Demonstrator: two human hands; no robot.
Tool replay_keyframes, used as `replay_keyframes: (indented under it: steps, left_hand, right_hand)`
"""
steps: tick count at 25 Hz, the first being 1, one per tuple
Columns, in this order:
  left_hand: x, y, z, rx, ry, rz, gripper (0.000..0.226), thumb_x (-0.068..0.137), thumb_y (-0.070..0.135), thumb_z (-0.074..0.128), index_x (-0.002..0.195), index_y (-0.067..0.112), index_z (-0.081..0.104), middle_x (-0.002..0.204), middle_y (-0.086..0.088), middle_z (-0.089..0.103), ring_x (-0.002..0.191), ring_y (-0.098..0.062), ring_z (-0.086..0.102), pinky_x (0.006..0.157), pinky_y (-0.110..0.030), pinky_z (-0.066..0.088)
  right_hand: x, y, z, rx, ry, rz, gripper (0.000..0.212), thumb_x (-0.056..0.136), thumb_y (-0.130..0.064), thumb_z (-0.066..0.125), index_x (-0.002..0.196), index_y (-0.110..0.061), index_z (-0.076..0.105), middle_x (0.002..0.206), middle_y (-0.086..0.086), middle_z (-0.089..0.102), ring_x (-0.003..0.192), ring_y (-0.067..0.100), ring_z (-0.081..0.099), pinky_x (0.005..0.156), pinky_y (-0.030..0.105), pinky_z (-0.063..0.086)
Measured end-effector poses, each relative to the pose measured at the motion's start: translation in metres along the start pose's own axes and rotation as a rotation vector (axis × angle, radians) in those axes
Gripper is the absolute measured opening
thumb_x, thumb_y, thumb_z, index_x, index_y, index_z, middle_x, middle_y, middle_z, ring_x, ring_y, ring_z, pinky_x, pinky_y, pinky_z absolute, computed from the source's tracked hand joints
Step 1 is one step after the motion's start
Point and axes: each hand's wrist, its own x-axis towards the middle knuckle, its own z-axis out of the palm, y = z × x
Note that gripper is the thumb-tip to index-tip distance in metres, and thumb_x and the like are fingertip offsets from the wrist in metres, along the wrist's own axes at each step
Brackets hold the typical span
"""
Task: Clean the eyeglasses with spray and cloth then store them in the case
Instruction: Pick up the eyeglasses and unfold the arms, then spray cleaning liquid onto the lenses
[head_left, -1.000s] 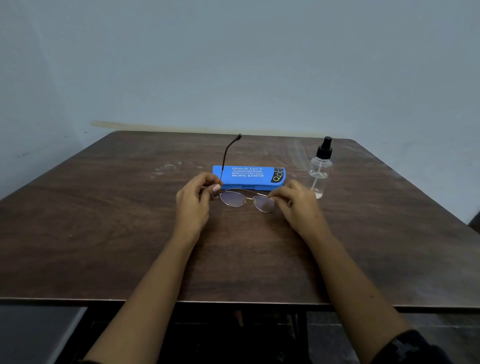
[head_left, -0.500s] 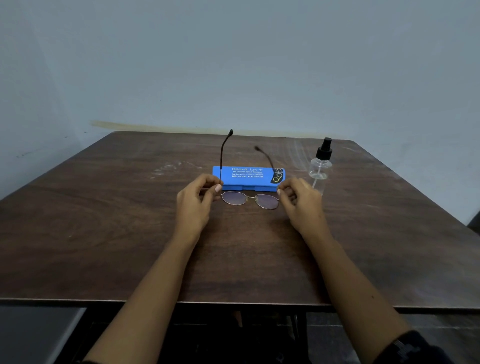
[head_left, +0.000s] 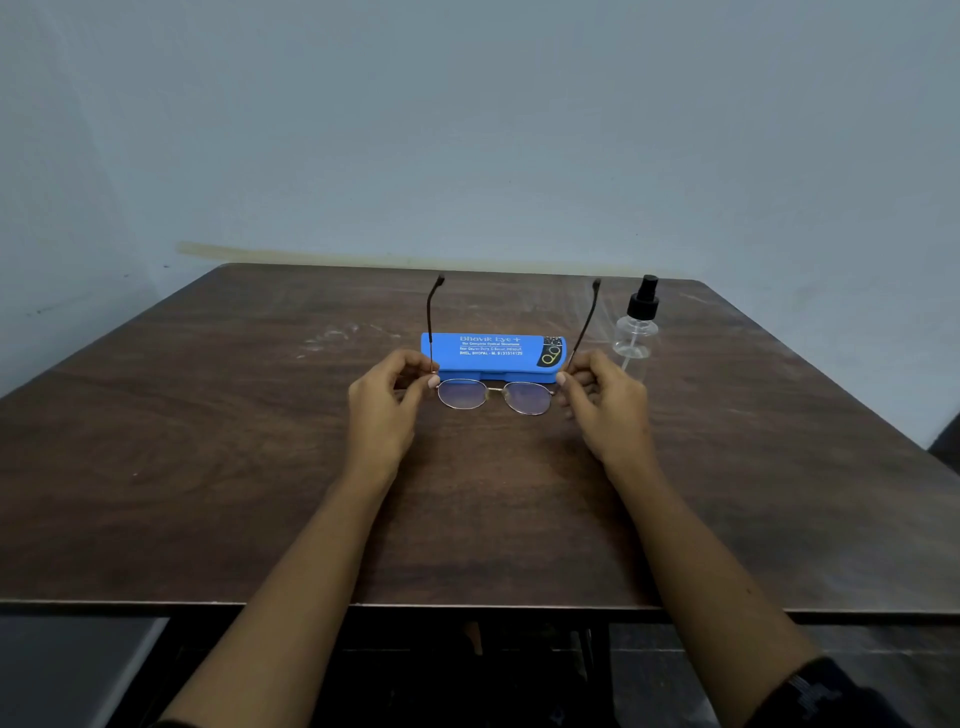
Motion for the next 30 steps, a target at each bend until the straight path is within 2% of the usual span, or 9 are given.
replay_keyframes:
  steps: [5, 9, 14, 17, 19, 21, 24, 27, 30]
  left_hand:
    - [0.005, -0.006, 0.003, 0.103, 0.032, 0.079, 0.007, 0.08, 0.005, 0.064, 0.085, 0.01, 0.064, 0.08, 0.005, 0.065, 0.07, 0.004, 0.057, 0.06, 0.0, 0.039]
    - [0.005, -0.008, 0.004, 0.072, 0.015, 0.103, 0.009, 0.079, 0.002, 0.064, 0.084, 0.01, 0.064, 0.078, 0.004, 0.065, 0.068, 0.004, 0.061, 0.063, -0.002, 0.045]
    - [0.006, -0.009, 0.005, 0.039, 0.0, 0.083, 0.01, 0.079, -0.001, 0.063, 0.083, 0.008, 0.064, 0.076, 0.001, 0.066, 0.061, 0.007, 0.063, 0.062, -0.003, 0.047]
    - [0.006, -0.009, 0.006, 0.045, -0.001, 0.091, 0.01, 0.078, -0.003, 0.064, 0.083, 0.006, 0.064, 0.076, 0.001, 0.065, 0.062, 0.014, 0.06, 0.062, -0.002, 0.046]
    - [0.008, -0.009, 0.007, 0.049, -0.001, 0.089, 0.011, 0.078, -0.004, 0.064, 0.082, 0.006, 0.064, 0.076, 0.0, 0.065, 0.061, 0.016, 0.06, 0.061, -0.001, 0.045]
    - [0.009, -0.009, 0.008, 0.055, -0.005, 0.081, 0.011, 0.078, -0.004, 0.064, 0.082, 0.007, 0.064, 0.075, -0.001, 0.065, 0.06, 0.016, 0.059, 0.061, 0.0, 0.044]
    - [0.01, -0.009, 0.009, 0.064, -0.013, 0.081, 0.012, 0.078, -0.003, 0.065, 0.082, 0.008, 0.065, 0.074, 0.004, 0.065, 0.062, 0.017, 0.059, 0.061, 0.001, 0.043]
    - [0.011, -0.008, 0.009, 0.087, -0.024, 0.09, 0.012, 0.078, -0.002, 0.065, 0.081, 0.01, 0.064, 0.073, 0.014, 0.062, 0.064, 0.018, 0.059, 0.062, 0.001, 0.043]
    - [0.012, -0.007, 0.011, 0.092, -0.018, 0.096, 0.012, 0.077, -0.004, 0.065, 0.08, 0.008, 0.065, 0.073, 0.014, 0.062, 0.065, 0.018, 0.059, 0.063, 0.001, 0.043]
  right_hand:
    - [0.001, 0.002, 0.002, 0.082, 0.03, 0.021, 0.008, 0.084, 0.001, 0.058, 0.085, -0.006, 0.06, 0.078, 0.016, 0.065, 0.059, 0.017, 0.059, 0.062, 0.036, 0.054]
    - [0.003, 0.002, 0.002, 0.168, 0.071, 0.062, 0.014, 0.085, 0.0, 0.058, 0.085, -0.014, 0.059, 0.077, 0.007, 0.064, 0.055, 0.0, 0.058, 0.058, 0.024, 0.053]
    - [0.0, -0.001, 0.0, 0.18, 0.108, 0.053, 0.025, 0.08, 0.011, 0.049, 0.098, -0.003, 0.06, 0.085, 0.006, 0.063, 0.069, 0.019, 0.059, 0.067, 0.029, 0.05]
    - [0.001, -0.006, -0.004, 0.096, 0.313, -0.057, 0.033, 0.074, 0.015, 0.046, 0.102, 0.001, 0.056, 0.096, 0.013, 0.061, 0.074, 0.018, 0.054, 0.07, 0.03, 0.046]
    - [0.007, -0.007, -0.009, 0.004, 0.48, -0.134, 0.037, 0.076, 0.009, 0.052, 0.112, 0.001, 0.05, 0.108, 0.017, 0.054, 0.092, 0.024, 0.054, 0.081, 0.03, 0.043]
    - [0.017, -0.005, -0.016, -0.154, 0.54, -0.146, 0.052, 0.076, -0.002, 0.063, 0.125, -0.001, 0.045, 0.12, 0.02, 0.046, 0.108, 0.031, 0.049, 0.094, 0.035, 0.039]
    - [0.031, 0.001, -0.028, -0.346, 0.383, -0.06, 0.083, 0.072, -0.022, 0.074, 0.14, -0.017, 0.028, 0.138, 0.021, 0.031, 0.117, 0.034, 0.044, 0.099, 0.05, 0.039]
    - [0.04, 0.006, -0.032, -0.459, 0.227, -0.048, 0.099, 0.072, -0.031, 0.075, 0.138, -0.039, 0.002, 0.146, 0.017, 0.024, 0.108, 0.033, 0.054, 0.095, 0.05, 0.042]
    - [0.046, 0.01, -0.027, -0.505, 0.173, -0.032, 0.106, 0.073, -0.03, 0.074, 0.136, -0.045, -0.01, 0.142, 0.01, 0.032, 0.094, 0.033, 0.061, 0.086, 0.046, 0.05]
